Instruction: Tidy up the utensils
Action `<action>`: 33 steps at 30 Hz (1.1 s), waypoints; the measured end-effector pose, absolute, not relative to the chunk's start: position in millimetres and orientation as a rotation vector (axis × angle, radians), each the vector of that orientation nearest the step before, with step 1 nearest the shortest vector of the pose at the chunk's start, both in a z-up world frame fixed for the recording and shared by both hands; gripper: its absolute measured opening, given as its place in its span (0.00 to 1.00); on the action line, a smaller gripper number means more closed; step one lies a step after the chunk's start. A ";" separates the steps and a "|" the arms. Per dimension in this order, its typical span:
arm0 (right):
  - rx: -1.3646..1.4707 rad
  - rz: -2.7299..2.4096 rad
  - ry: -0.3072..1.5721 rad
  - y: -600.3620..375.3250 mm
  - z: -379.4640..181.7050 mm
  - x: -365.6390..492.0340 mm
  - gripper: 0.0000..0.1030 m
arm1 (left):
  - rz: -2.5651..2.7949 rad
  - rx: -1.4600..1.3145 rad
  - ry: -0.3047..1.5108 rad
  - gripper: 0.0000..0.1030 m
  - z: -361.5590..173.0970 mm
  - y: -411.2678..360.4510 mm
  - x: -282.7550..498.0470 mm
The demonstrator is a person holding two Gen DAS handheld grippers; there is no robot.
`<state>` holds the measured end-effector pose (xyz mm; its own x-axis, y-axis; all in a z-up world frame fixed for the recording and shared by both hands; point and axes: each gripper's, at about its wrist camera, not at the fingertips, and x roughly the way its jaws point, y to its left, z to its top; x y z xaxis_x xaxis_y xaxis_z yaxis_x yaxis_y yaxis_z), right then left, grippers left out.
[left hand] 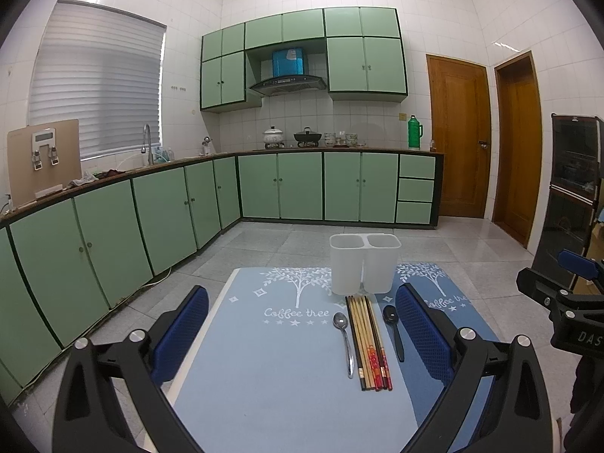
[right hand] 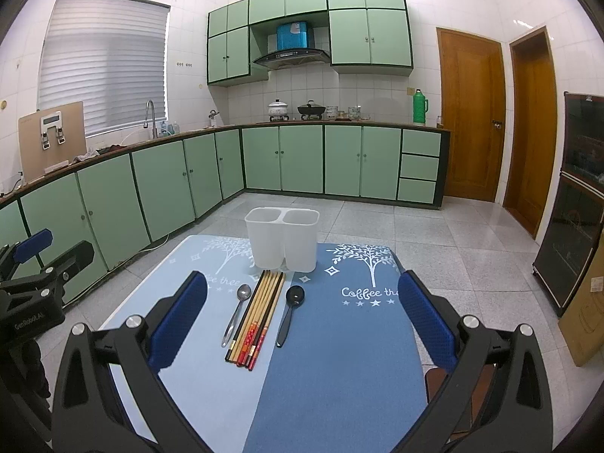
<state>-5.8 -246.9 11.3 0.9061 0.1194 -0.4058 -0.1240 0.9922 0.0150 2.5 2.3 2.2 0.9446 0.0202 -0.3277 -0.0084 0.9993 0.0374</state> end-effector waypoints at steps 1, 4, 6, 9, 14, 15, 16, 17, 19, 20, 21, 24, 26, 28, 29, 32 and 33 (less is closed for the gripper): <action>-0.010 0.125 0.419 -247.1 11.5 -5.6 0.95 | 0.015 0.035 0.333 0.94 2.2 2.4 1.9; -0.010 0.125 0.419 -247.0 11.7 -5.9 0.95 | 0.016 0.036 0.332 0.94 2.2 2.6 1.6; -0.010 0.124 0.418 -246.6 12.0 -5.8 0.95 | 0.016 0.036 0.333 0.94 1.7 4.2 2.7; -0.010 0.124 0.418 -246.2 12.3 -5.6 0.95 | 0.016 0.036 0.334 0.94 2.0 4.5 2.7; -0.010 0.124 0.419 -246.8 12.5 -5.7 0.95 | 0.016 0.036 0.334 0.94 1.8 4.4 2.7; -0.010 0.124 0.419 -246.9 12.4 -5.7 0.95 | 0.016 0.037 0.334 0.94 1.9 5.2 2.8; -0.008 0.124 0.419 -246.6 12.4 -5.5 0.95 | 0.016 0.037 0.334 0.94 2.0 5.7 2.6; -0.009 0.124 0.418 -246.9 12.3 -5.8 0.95 | 0.016 0.038 0.334 0.94 2.3 6.6 2.3; -0.009 0.123 0.419 -246.4 12.2 -5.8 0.95 | 0.017 0.039 0.333 0.94 2.4 6.0 2.5; -0.009 0.123 0.420 -245.4 12.9 -6.3 0.95 | 0.018 0.039 0.333 0.94 1.8 6.3 2.8; -0.009 0.122 0.419 -244.7 13.1 -6.3 0.95 | 0.018 0.039 0.333 0.94 1.8 7.6 2.9; -0.009 0.123 0.421 -245.0 12.8 -6.0 0.95 | 0.018 0.039 0.333 0.94 1.4 7.1 2.7; -0.010 0.123 0.419 -245.5 12.6 -6.3 0.95 | 0.018 0.039 0.333 0.94 1.4 8.2 2.6; -0.007 0.123 0.421 -245.8 12.5 -5.9 0.95 | 0.017 0.042 0.335 0.94 1.5 7.8 2.8; -0.006 0.123 0.422 -244.2 11.7 -4.2 0.95 | 0.019 0.042 0.335 0.94 1.9 6.5 3.1; -0.005 0.122 0.424 -247.3 8.7 -3.1 0.95 | 0.021 0.041 0.336 0.94 2.4 7.8 2.8; -0.005 0.123 0.426 -247.0 8.4 -2.8 0.95 | 0.022 0.042 0.337 0.94 2.1 7.2 2.9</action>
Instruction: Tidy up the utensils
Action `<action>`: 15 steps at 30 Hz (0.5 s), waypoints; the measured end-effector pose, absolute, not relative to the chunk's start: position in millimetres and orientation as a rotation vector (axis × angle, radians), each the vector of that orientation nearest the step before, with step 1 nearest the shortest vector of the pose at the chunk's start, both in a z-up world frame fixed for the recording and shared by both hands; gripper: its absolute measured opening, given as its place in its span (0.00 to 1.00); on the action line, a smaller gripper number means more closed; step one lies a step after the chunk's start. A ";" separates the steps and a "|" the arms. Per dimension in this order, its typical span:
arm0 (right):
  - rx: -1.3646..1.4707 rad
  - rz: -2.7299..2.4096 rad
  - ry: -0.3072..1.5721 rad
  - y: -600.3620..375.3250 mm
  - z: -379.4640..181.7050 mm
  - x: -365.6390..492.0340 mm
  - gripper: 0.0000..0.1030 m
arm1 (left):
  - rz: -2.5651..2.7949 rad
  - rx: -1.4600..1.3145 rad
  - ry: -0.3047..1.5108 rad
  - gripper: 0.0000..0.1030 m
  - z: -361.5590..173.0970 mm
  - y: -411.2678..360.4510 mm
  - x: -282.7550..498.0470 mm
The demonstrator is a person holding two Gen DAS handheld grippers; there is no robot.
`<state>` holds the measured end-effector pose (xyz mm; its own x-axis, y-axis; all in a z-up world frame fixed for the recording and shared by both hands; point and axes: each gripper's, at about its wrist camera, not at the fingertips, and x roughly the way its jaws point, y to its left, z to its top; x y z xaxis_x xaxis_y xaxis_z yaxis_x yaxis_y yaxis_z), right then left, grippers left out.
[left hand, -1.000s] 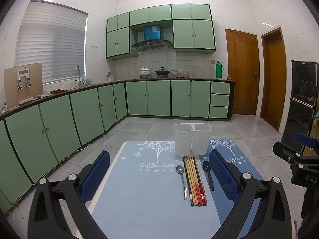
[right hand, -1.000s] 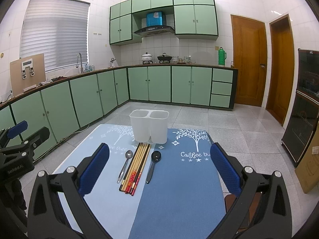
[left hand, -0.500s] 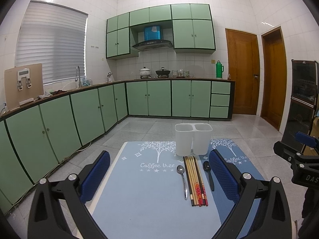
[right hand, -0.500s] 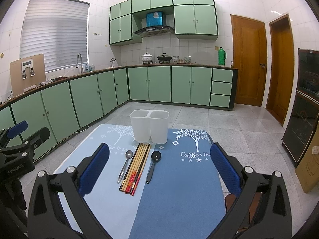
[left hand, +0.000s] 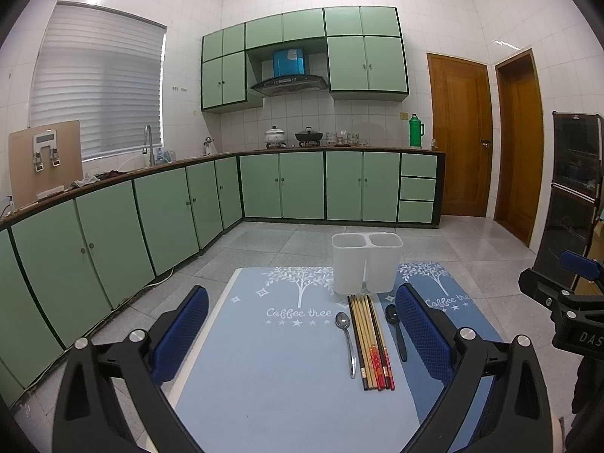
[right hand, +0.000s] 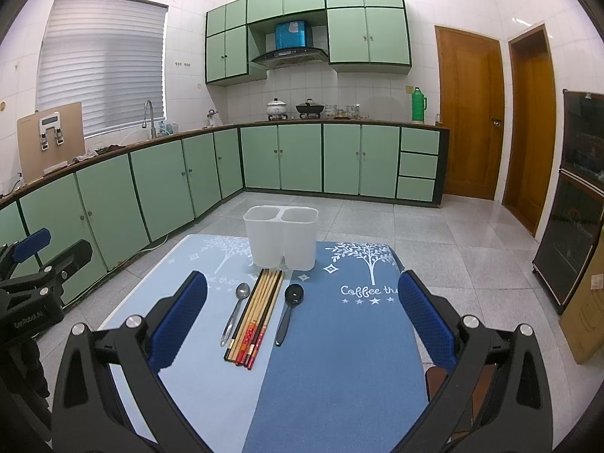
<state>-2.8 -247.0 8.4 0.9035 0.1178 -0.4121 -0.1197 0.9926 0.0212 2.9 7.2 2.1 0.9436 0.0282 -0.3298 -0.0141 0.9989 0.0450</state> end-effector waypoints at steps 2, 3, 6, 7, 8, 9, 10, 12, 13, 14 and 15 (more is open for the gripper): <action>-0.004 0.122 0.426 -248.1 7.5 -2.3 0.95 | 0.023 0.042 0.338 0.94 2.3 8.4 2.6; -0.004 0.123 0.426 -248.1 7.4 -2.2 0.95 | 0.023 0.043 0.338 0.94 2.2 7.9 2.9; -0.004 0.122 0.426 -248.3 7.0 -2.7 0.95 | 0.024 0.043 0.339 0.94 1.8 7.5 3.7; -0.004 0.123 0.426 -248.7 7.4 -2.5 0.95 | 0.024 0.043 0.339 0.94 1.7 7.2 3.7; -0.003 0.123 0.427 -248.7 7.2 -2.3 0.95 | 0.024 0.044 0.339 0.94 1.9 8.0 3.6; -0.003 0.123 0.426 -248.8 7.3 -2.5 0.95 | 0.024 0.043 0.339 0.94 1.8 7.6 3.7; -0.002 0.121 0.426 -249.6 6.5 -2.7 0.95 | 0.024 0.043 0.339 0.94 1.8 7.4 3.7; 0.000 0.119 0.429 -250.6 4.6 -2.4 0.95 | 0.024 0.043 0.339 0.94 1.8 7.7 3.8; 0.000 0.119 0.430 -251.0 4.0 -2.3 0.95 | 0.024 0.042 0.339 0.94 1.8 7.5 3.8; 0.001 0.118 0.430 -251.4 3.5 -2.3 0.95 | 0.024 0.041 0.339 0.94 1.8 8.4 3.8; 0.001 0.118 0.430 -251.9 3.8 -2.2 0.95 | 0.024 0.042 0.340 0.94 1.5 6.1 4.4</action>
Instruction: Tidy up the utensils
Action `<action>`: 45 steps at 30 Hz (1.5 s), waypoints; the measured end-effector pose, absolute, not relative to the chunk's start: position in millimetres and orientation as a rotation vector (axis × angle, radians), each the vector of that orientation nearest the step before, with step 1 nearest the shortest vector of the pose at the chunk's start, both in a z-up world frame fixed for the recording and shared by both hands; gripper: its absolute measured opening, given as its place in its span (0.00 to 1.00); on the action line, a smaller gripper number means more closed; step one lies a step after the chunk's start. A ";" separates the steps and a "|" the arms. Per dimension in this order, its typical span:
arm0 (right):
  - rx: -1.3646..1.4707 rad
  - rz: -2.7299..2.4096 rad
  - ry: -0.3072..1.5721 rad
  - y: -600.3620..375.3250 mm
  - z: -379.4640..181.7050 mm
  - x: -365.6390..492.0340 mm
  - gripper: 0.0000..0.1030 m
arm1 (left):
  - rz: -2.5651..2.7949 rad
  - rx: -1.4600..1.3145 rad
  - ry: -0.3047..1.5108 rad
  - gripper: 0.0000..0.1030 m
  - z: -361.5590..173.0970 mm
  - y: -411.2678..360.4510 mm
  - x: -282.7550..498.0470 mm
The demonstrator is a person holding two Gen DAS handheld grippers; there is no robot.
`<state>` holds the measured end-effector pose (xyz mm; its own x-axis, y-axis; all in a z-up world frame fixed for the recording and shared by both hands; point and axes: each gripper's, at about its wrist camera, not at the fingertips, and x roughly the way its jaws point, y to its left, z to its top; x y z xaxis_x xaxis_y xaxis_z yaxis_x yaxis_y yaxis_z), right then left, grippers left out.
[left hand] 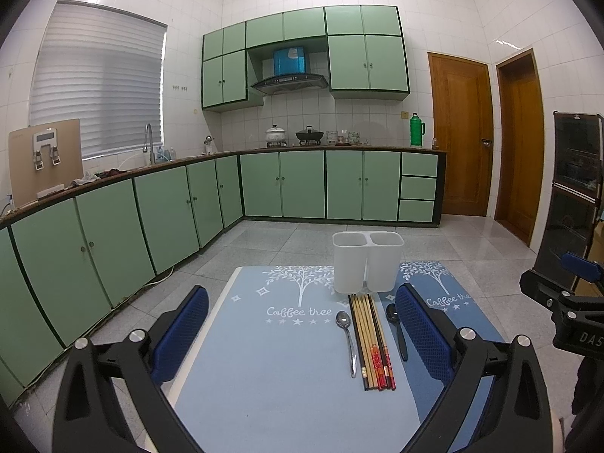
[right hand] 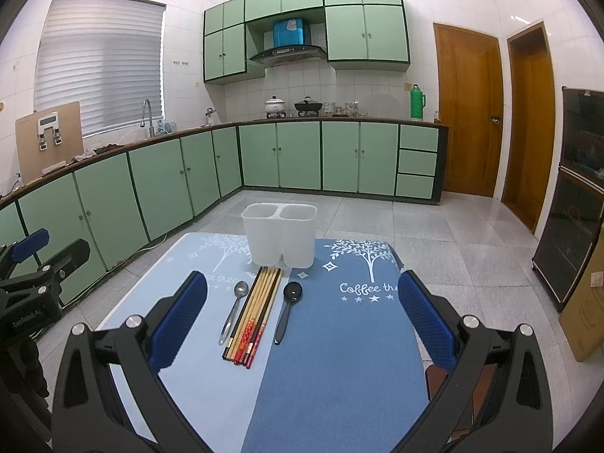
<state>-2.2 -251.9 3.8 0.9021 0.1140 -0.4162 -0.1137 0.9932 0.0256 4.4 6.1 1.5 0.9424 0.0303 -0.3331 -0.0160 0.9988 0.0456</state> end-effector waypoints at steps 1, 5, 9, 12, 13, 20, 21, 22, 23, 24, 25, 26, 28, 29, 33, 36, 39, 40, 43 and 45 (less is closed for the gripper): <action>0.001 0.117 0.432 -252.1 3.0 -2.0 0.95 | 0.024 0.043 0.341 0.94 1.3 6.3 4.5; 0.004 0.113 0.438 -253.1 1.0 2.2 0.95 | 0.023 0.044 0.343 0.94 -0.6 5.6 5.6; 0.005 0.111 0.444 -253.0 -0.8 5.4 0.95 | 0.024 0.044 0.353 0.94 -4.0 3.3 12.3; 0.005 0.110 0.451 -252.7 -2.5 9.2 0.95 | 0.024 0.042 0.362 0.94 -7.0 2.2 19.6; 0.006 0.109 0.454 -252.6 -2.7 10.4 0.95 | 0.023 0.042 0.366 0.94 -8.4 2.3 21.5; -0.001 0.090 0.502 -250.8 -18.8 39.3 0.95 | 0.039 0.048 0.407 0.94 -23.6 7.8 48.1; -0.005 0.086 0.514 -250.1 -23.1 46.5 0.95 | 0.042 0.048 0.419 0.94 -26.2 8.3 55.2; -0.012 0.080 0.530 -248.8 -28.3 55.7 0.95 | 0.046 0.046 0.433 0.94 -31.4 10.3 64.5; -0.019 0.073 0.543 -247.5 -32.4 62.2 0.95 | 0.049 0.047 0.440 0.94 -33.9 11.2 69.2; -0.024 0.062 0.562 -246.2 -38.5 71.4 0.95 | 0.057 0.052 0.460 0.94 -39.9 12.8 79.8; -0.026 0.055 0.585 -244.9 -46.1 83.1 0.95 | 0.061 0.056 0.478 0.94 -45.9 13.9 89.5; -0.022 0.051 0.606 -244.5 -53.2 93.7 0.95 | 0.066 0.057 0.503 0.94 -54.3 15.7 102.7; -0.005 0.043 0.658 -243.6 -68.5 114.9 0.95 | 0.068 0.053 0.545 0.94 -67.7 17.6 122.3; 0.010 0.045 0.685 -242.5 -76.6 125.9 0.95 | 0.066 0.053 0.564 0.94 -72.8 18.5 130.3; 0.005 0.037 0.754 -233.3 -107.2 165.0 0.95 | 0.071 0.069 0.645 0.94 -105.0 20.4 167.4; 0.014 0.036 0.794 -225.9 -124.1 187.5 0.94 | 0.083 0.055 0.688 0.94 -126.0 25.9 189.0; 0.017 0.029 0.830 -222.7 -138.6 206.9 0.92 | 0.090 0.043 0.718 0.94 -138.8 30.0 202.0; 0.017 0.028 0.844 -220.8 -144.5 214.4 0.90 | 0.091 0.041 0.728 0.94 -142.7 31.4 205.7; 0.004 0.024 0.874 -216.1 -157.9 231.5 0.83 | 0.091 0.042 0.750 0.94 -152.4 35.1 214.9; 0.005 0.022 0.892 -215.4 -165.1 239.1 0.82 | 0.086 0.036 0.760 0.94 -158.5 35.4 222.1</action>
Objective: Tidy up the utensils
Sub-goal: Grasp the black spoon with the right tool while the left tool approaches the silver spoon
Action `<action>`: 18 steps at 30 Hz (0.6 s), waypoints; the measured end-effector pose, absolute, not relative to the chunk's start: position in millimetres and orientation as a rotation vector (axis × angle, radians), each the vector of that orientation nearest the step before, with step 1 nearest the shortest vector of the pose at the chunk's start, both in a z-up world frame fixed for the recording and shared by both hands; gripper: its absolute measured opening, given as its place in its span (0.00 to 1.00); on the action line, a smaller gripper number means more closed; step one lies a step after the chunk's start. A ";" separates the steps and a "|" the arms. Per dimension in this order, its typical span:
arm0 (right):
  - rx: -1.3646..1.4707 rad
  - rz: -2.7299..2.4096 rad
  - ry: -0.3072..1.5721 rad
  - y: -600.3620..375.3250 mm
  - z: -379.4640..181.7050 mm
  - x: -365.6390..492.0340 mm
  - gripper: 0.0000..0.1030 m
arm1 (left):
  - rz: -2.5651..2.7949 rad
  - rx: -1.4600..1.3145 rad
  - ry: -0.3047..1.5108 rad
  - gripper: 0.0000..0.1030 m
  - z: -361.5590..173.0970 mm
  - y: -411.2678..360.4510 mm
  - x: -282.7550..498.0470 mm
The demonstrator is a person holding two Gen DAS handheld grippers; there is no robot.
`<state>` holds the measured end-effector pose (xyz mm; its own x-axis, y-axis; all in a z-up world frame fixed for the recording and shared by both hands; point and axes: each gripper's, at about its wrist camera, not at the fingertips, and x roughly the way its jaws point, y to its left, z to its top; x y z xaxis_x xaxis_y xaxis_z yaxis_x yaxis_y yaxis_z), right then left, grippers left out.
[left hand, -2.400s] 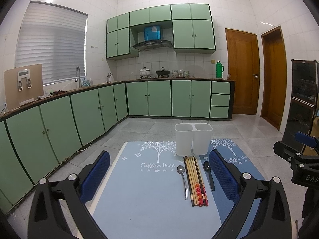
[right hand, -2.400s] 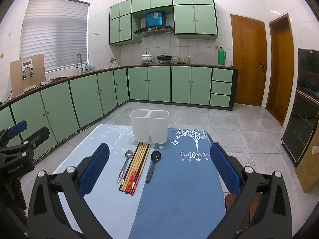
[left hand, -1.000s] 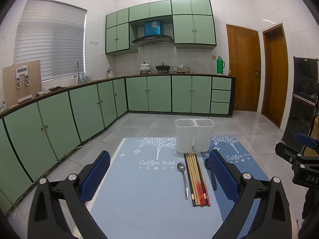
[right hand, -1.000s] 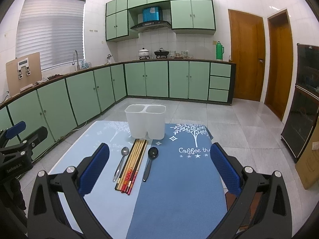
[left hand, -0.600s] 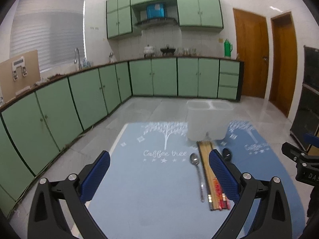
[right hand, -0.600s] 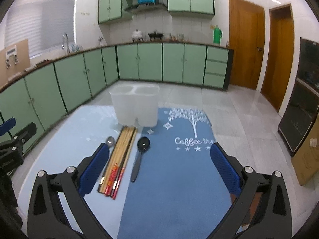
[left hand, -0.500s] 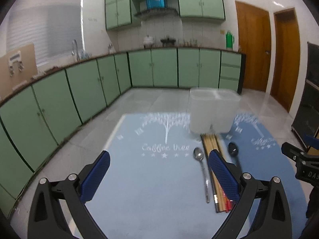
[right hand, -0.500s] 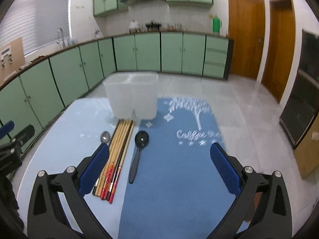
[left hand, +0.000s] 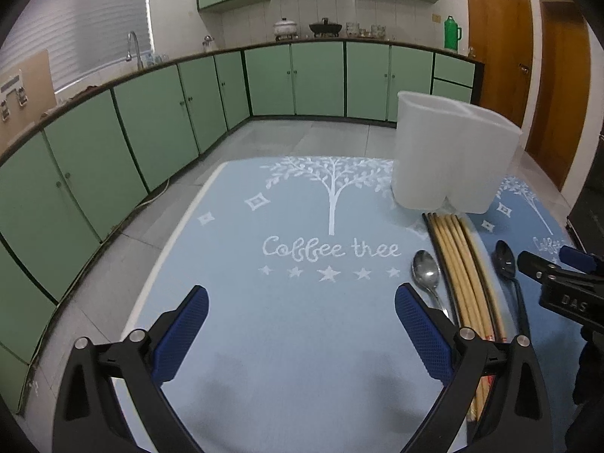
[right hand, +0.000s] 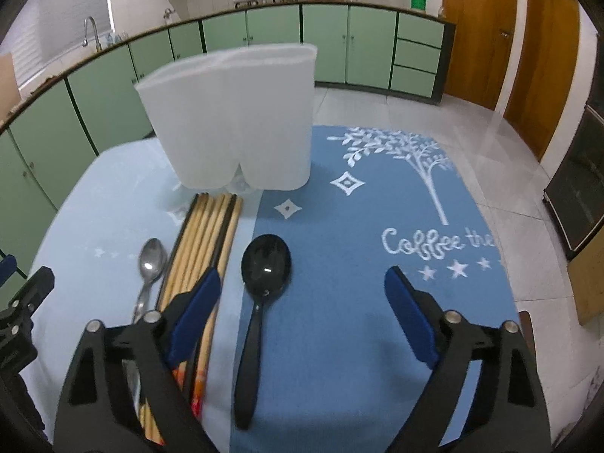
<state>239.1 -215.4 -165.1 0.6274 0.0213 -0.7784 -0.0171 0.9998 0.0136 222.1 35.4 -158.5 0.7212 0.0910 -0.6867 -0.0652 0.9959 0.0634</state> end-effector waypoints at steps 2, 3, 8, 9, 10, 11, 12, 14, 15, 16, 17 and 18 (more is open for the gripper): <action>0.007 0.021 0.905 -215.0 -170.2 244.7 0.80 | 0.085 0.033 0.764 0.94 -160.0 37.4 225.8; 0.005 0.021 0.912 -214.0 -173.1 247.1 0.79 | 0.085 0.036 0.765 0.94 -161.2 37.3 227.7; 0.002 0.013 0.937 -208.6 -182.0 254.8 0.72 | 0.086 0.035 0.777 0.94 -165.4 39.5 236.8; 0.006 0.013 0.944 -207.9 -183.5 256.4 0.70 | 0.087 0.036 0.778 0.94 -166.1 40.7 237.3; 0.008 0.012 0.950 -206.3 -184.5 257.0 0.66 | 0.088 0.037 0.779 0.94 -166.5 41.2 238.0; 0.013 0.015 0.959 -205.1 -185.5 258.1 0.64 | 0.089 0.037 0.780 0.94 -166.7 41.7 238.7; 0.022 0.019 0.962 -203.3 -186.2 260.3 0.63 | 0.090 0.036 0.780 0.94 -167.1 42.0 239.5; 0.023 0.019 0.958 -200.1 -186.9 262.7 0.60 | 0.089 0.034 0.782 0.94 -167.3 41.7 240.5; 0.022 0.022 0.955 -198.5 -186.7 263.5 0.58 | 0.088 0.034 0.784 0.94 -167.7 41.1 241.4; 0.023 0.026 0.956 -196.4 -185.4 264.7 0.53 | 0.084 0.034 0.786 0.94 -168.2 40.6 242.2; 0.026 0.033 0.956 -195.0 -185.0 265.4 0.51 | 0.077 0.034 0.788 0.94 -168.6 38.7 243.1; 0.029 0.044 0.955 -194.0 -184.3 266.1 0.44 | 0.070 0.034 0.790 0.94 -169.4 37.5 243.1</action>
